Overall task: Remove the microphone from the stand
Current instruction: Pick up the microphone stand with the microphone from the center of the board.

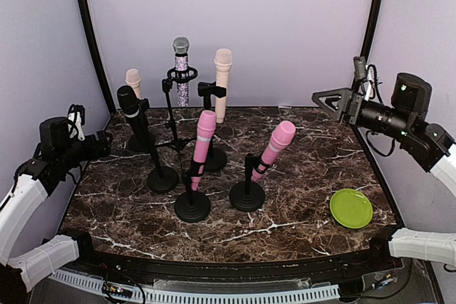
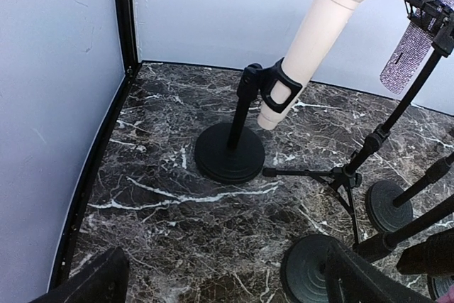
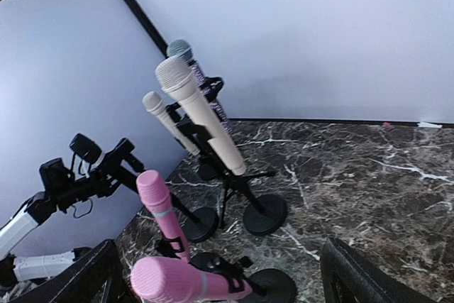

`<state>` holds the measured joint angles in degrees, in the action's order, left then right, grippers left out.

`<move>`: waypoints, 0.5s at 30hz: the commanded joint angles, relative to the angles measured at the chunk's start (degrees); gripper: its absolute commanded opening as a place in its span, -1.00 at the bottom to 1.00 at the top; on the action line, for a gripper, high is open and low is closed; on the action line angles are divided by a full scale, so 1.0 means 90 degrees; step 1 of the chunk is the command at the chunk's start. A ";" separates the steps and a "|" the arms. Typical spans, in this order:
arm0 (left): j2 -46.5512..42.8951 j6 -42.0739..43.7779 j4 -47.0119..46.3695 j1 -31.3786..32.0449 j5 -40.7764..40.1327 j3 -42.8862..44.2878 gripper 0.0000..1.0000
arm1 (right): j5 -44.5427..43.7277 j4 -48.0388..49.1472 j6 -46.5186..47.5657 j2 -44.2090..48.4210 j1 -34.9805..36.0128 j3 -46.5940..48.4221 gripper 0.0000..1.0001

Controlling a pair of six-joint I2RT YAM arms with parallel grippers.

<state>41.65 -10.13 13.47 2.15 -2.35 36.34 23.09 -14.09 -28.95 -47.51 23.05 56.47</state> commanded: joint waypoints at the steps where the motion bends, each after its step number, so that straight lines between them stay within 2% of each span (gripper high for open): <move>1: -0.0134 -0.0137 -0.0007 0.0005 0.0447 0.0151 0.98 | -0.1351 -0.0297 0.0184 -0.0193 0.1342 0.0370 0.97; 8: -0.0143 -0.0188 0.0234 0.0005 0.0420 0.0186 0.98 | -0.3202 -0.1447 0.0169 -0.0924 0.3432 0.1175 0.92; 11: -0.0100 -0.0167 0.0283 0.0005 0.0379 0.0235 0.98 | -0.3973 -0.1772 0.0211 -0.1295 0.3893 0.1372 0.87; 15: -0.0083 -0.0163 0.0319 -0.0003 0.0340 0.0232 0.98 | -0.4959 -0.2006 0.0148 -0.1577 0.4114 0.1566 0.69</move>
<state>40.93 -11.18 15.09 2.15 0.60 36.62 -8.86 -28.82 -27.57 -60.31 58.57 68.07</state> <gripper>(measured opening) 0.988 0.879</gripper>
